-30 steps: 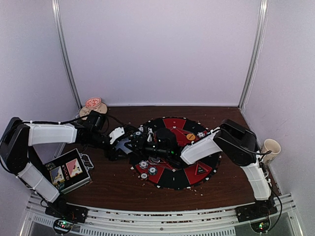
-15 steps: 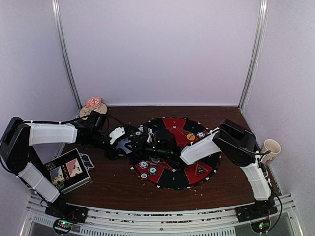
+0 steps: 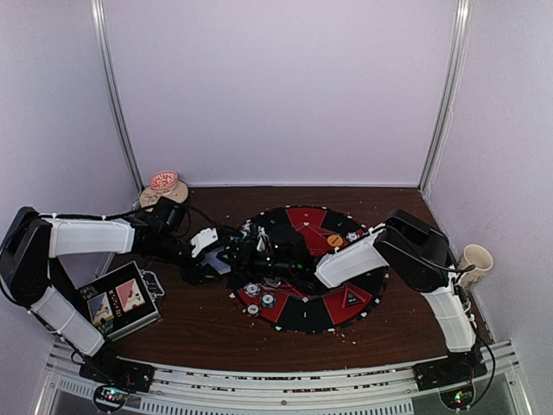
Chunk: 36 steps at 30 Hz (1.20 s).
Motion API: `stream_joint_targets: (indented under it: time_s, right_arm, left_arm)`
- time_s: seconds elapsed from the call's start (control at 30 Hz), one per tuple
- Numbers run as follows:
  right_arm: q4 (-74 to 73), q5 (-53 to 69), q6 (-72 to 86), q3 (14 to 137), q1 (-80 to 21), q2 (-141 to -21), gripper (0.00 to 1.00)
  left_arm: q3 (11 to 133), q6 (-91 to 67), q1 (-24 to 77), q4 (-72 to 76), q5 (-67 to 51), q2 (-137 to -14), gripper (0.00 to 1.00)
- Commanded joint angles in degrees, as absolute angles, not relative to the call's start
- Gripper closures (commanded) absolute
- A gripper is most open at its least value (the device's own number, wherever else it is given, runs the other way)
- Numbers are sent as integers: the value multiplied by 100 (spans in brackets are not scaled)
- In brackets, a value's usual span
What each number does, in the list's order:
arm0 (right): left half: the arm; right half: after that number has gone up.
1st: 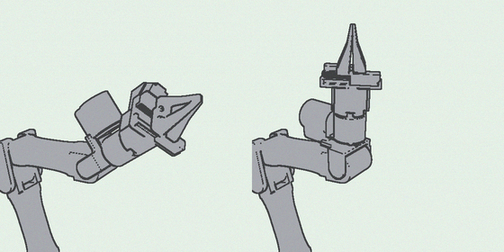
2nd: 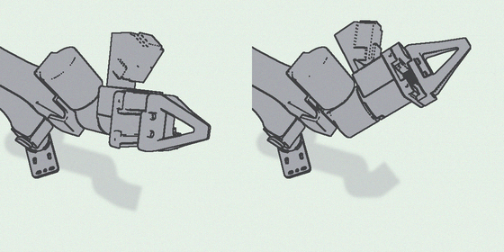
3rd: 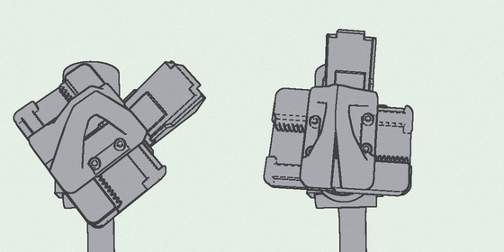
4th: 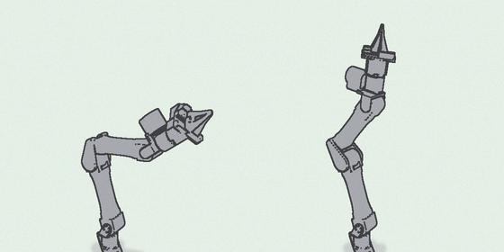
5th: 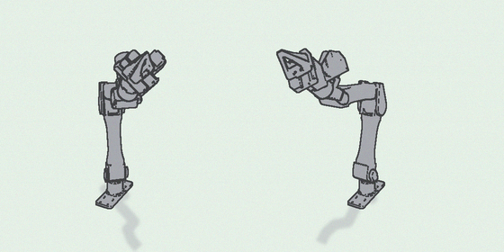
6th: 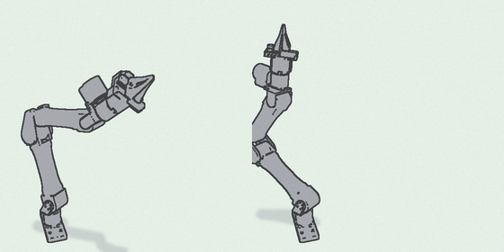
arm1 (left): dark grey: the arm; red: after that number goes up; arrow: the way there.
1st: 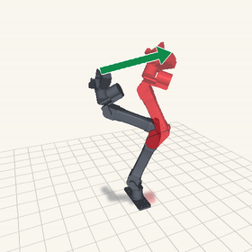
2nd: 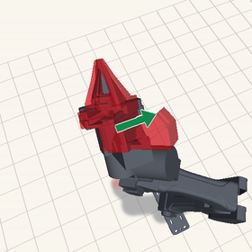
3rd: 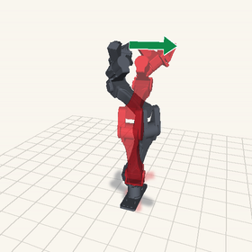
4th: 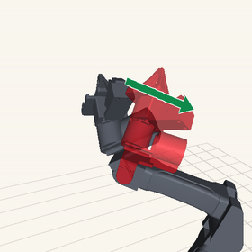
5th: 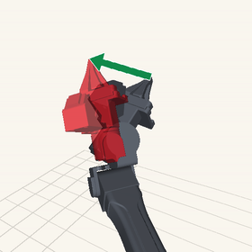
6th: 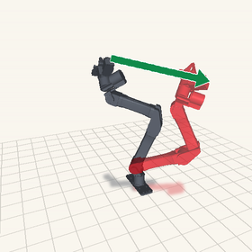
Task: Distribute texas hold em gaming equipment
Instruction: Pass from the right arm to the left
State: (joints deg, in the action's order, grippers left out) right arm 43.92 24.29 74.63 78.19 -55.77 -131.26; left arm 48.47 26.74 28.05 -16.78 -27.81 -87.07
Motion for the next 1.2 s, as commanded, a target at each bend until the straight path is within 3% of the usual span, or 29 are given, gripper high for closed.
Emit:
stream_joint_targets:
  time_s: [0.0,0.47,0.87,1.17]
  right_arm:
    - [3942,2542,7095,7972,-5547,-12961,59]
    - [3066,2936,6706,8649,-5669,-13128,57]
    - [3007,3061,6754,8685,-5686,-13189,62]
    - [2899,2938,6716,8537,-5698,-12960,56]
  left_arm:
    - [4816,2951,2784,-1797,-3080,-8479,56]
    - [4792,3174,2783,-2015,-3335,-8429,56]
    - [4885,3083,2785,-2087,-3296,-8483,55]
    - [5048,3234,2780,-2453,-3518,-8608,55]
